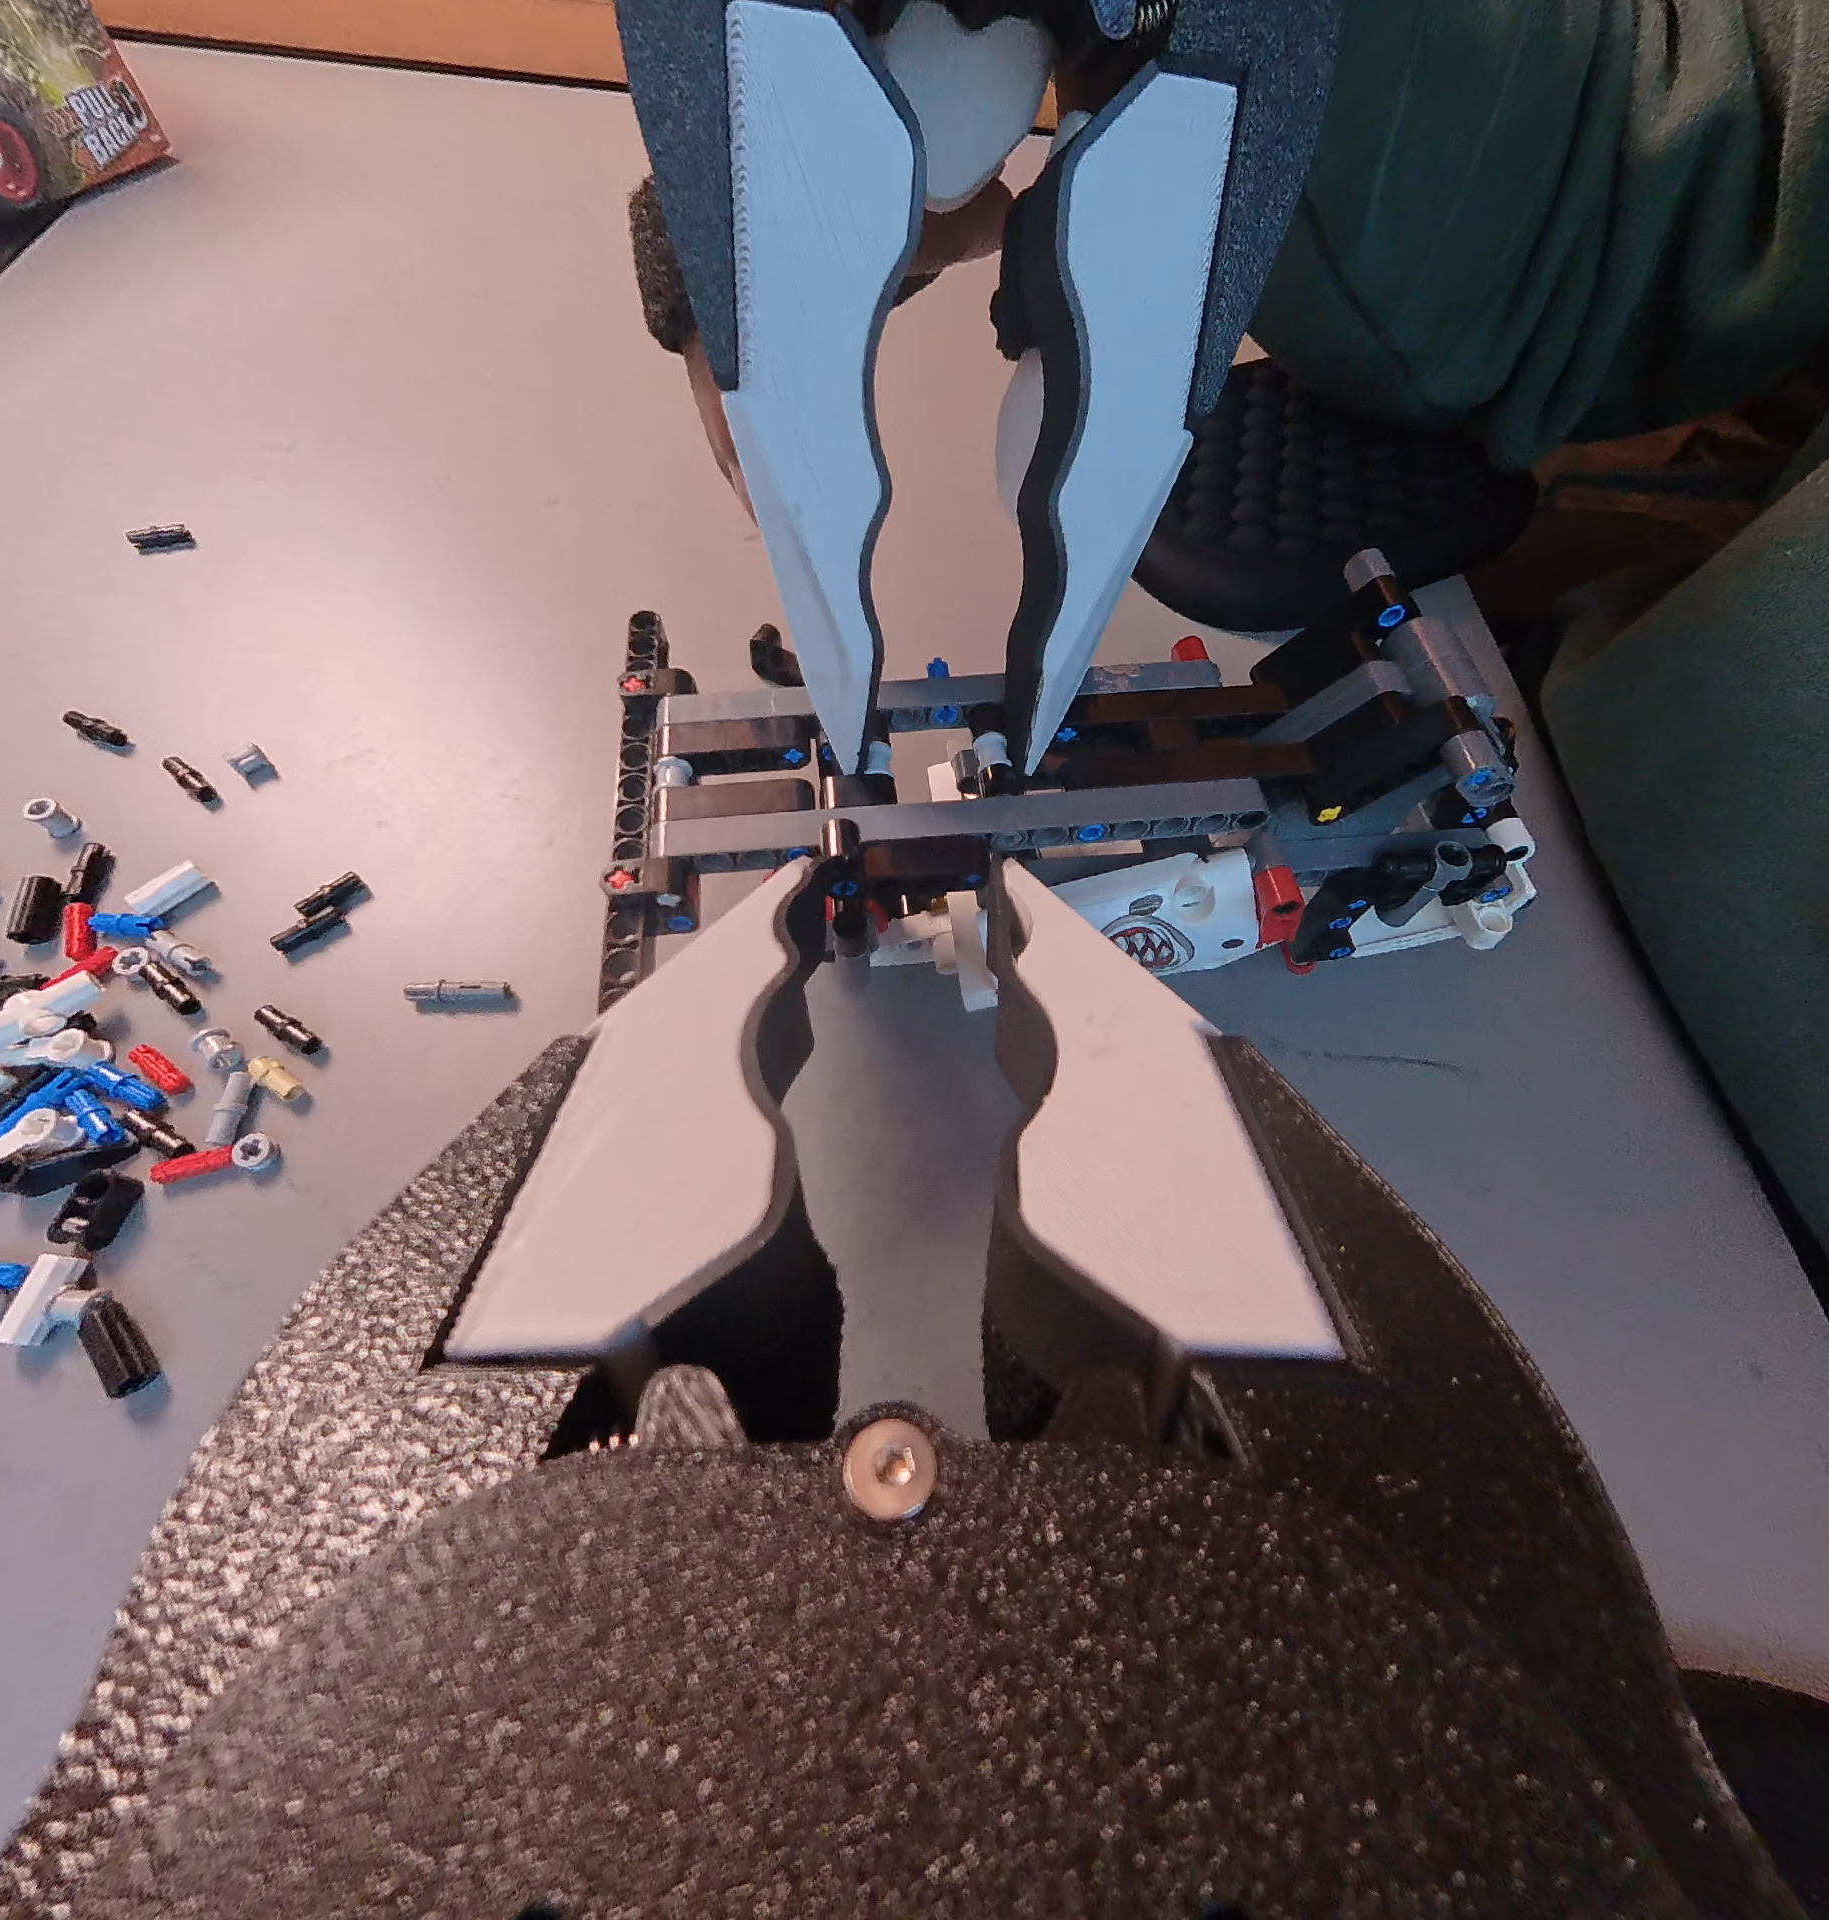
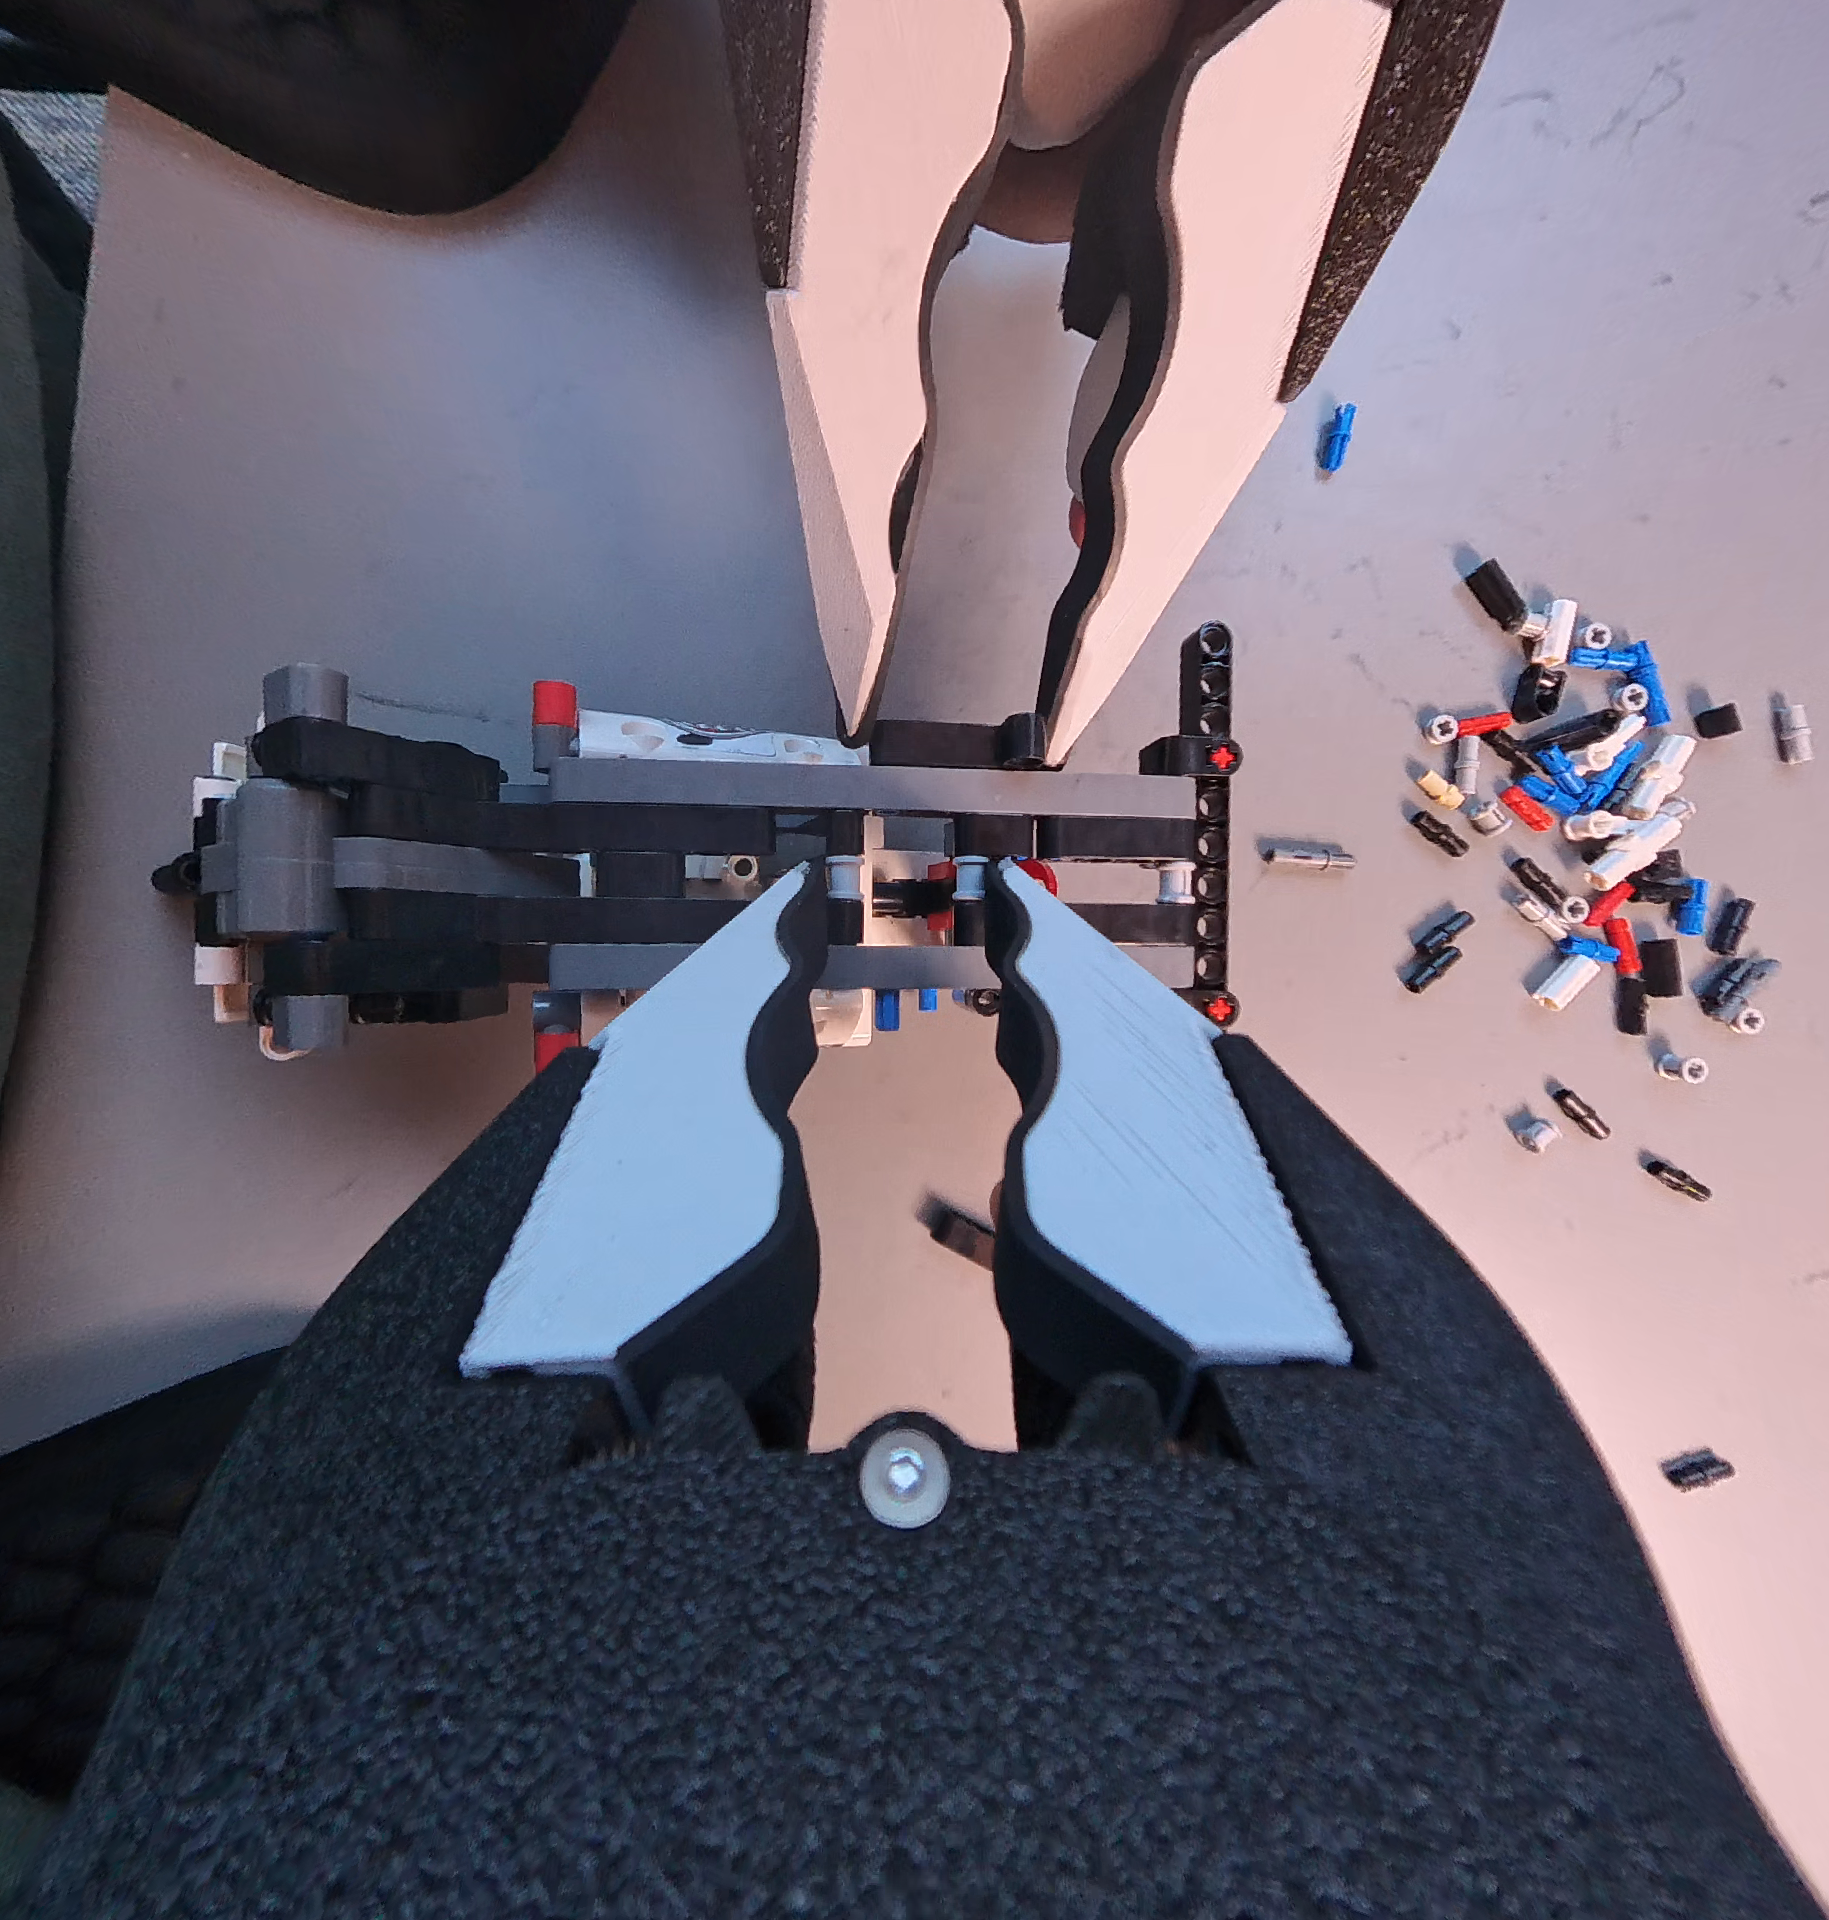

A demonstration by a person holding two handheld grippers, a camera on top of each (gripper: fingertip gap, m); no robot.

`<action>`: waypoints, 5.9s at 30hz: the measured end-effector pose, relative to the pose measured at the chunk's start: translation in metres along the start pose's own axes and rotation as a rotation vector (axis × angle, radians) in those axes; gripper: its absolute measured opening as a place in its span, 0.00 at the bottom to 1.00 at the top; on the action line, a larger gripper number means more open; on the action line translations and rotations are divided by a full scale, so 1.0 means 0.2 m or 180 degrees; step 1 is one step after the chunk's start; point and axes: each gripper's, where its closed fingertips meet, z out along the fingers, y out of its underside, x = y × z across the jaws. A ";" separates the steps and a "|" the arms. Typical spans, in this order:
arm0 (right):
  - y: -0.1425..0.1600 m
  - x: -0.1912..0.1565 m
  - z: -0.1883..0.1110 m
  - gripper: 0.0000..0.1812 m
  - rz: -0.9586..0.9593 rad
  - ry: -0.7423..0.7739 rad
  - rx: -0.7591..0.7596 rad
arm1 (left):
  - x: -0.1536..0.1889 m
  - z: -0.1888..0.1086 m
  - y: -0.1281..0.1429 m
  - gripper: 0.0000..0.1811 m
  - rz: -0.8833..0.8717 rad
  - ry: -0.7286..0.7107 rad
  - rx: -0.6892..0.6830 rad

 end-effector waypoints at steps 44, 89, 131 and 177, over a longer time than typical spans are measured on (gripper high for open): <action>0.06 0.10 -0.14 0.17 0.0058 0.0446 0.0659 | -0.12 -0.07 -0.02 0.15 0.0049 -0.0790 0.0232; 0.05 -0.06 -0.05 0.03 0.0366 -0.0117 0.0514 | -0.06 0.06 -0.02 0.01 0.0181 -0.0528 0.0031; 0.07 0.12 -0.01 0.03 -0.1010 0.1002 -0.0859 | -0.09 0.07 -0.03 0.01 -0.0399 -0.0907 0.0013; 0.17 0.20 -0.09 0.04 -0.0141 0.1115 -0.0246 | -0.75 -0.12 0.28 0.13 -0.0470 -0.2145 -0.0644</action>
